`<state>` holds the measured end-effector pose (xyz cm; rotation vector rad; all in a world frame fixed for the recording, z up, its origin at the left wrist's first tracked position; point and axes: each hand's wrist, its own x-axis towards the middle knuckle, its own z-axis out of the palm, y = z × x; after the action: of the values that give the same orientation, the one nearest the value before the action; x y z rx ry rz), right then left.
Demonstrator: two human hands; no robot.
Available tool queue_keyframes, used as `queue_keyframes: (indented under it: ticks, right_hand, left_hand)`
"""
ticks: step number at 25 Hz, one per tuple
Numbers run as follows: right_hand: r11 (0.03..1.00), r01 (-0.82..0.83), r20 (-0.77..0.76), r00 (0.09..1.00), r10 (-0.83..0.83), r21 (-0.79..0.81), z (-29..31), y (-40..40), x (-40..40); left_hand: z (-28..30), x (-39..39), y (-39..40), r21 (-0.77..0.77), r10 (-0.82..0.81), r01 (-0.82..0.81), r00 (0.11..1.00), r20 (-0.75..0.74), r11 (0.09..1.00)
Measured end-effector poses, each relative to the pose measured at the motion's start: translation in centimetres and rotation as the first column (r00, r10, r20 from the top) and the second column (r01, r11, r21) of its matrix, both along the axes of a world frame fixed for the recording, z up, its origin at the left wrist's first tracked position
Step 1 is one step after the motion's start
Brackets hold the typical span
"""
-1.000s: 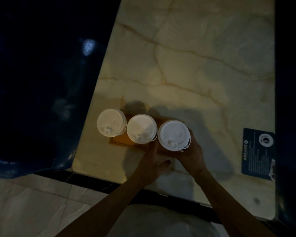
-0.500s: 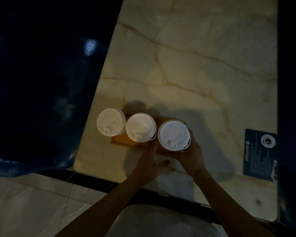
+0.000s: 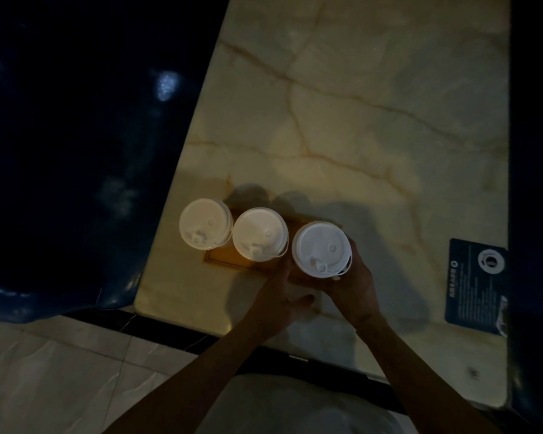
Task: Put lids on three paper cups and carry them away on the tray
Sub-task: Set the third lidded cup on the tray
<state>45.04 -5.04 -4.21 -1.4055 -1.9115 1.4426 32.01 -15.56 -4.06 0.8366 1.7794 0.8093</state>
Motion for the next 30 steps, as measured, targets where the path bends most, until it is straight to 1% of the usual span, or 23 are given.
queue_keyframes:
  ticks: [2,6,9,11,13,14,15,16,17,18,21,23,24,27,30]
  right_hand:
    - [1.0,0.0,0.003,1.0,0.0,-0.025,-0.1,0.0,0.0]
    - [0.999,-0.004,-0.042,0.999,0.002,-0.045,0.4,0.0,0.1]
    - [0.999,-0.046,-0.091,0.995,0.048,0.03,1.7,0.0,0.4]
    - [0.994,-0.072,-0.075,0.994,0.078,0.081,2.0,0.0,1.3]
    - [0.995,-0.093,0.014,0.996,0.092,0.033,1.5,0.2,2.5]
    - [0.991,-0.131,0.125,0.984,0.13,-0.003,0.7,0.3,3.3]
    - [0.981,-0.191,0.282,0.94,0.191,-0.03,-0.2,0.6,3.9]
    - [0.965,-0.255,0.418,0.872,0.255,-0.057,-0.7,0.8,4.4]
    - [0.947,-0.313,0.507,0.806,0.307,-0.075,-0.8,1.1,4.8]
    - [0.929,-0.357,0.554,0.756,0.347,-0.095,-0.7,1.4,5.1]
    - [0.875,-0.457,0.62,0.643,0.449,-0.16,-0.5,1.8,5.8]
    - [0.852,-0.493,0.664,0.578,0.474,-0.179,-0.4,1.7,6.1]
    - [0.848,-0.499,0.677,0.563,0.475,-0.18,-0.3,1.7,6.1]
    - [0.857,-0.487,0.688,0.566,0.454,-0.165,-0.3,1.4,5.8]
    - [0.88,-0.458,0.718,0.568,0.401,-0.129,-0.3,0.2,5.0]
  left_hand:
    - [-0.2,0.1,0.0,0.027,0.009,-0.009,1.0,0.014,1.0]
    - [-0.3,0.2,0.1,0.058,0.026,-0.028,0.999,0.029,0.998]
    - [-0.8,0.4,-0.3,0.063,0.048,-0.05,0.998,0.039,0.997]
    - [-1.1,0.4,-0.9,0.043,0.057,-0.059,0.997,0.051,0.997]
    - [-1.3,0.3,-1.8,0.016,0.045,-0.046,0.998,0.031,0.999]
    - [-1.5,0.1,-2.2,-0.006,0.027,-0.027,1.0,0.0,1.0]
    - [-1.8,-0.3,-2.7,-0.032,0.002,-0.003,0.999,-0.033,0.999]
    - [-1.8,-0.8,-3.1,-0.056,-0.026,0.023,0.998,-0.062,0.998]
    - [-1.7,-1.5,-3.5,-0.09,-0.062,0.054,0.994,-0.092,0.994]
    - [-1.5,-2.2,-3.8,-0.138,-0.108,0.092,0.988,-0.114,0.986]
    - [-1.1,-4.8,-4.3,-0.309,-0.281,0.237,0.954,-0.105,0.921]
    - [-0.8,-6.7,-4.5,-0.391,-0.373,0.3,0.919,-0.125,0.87]
    - [-0.7,-7.7,-4.5,-0.426,-0.409,0.318,0.902,-0.14,0.847]
    - [-0.6,-11.2,-5.1,-0.475,-0.493,0.359,0.849,-0.191,0.803]
    - [-0.3,-14.9,-6.2,-0.515,-0.62,0.412,0.707,-0.339,0.752]
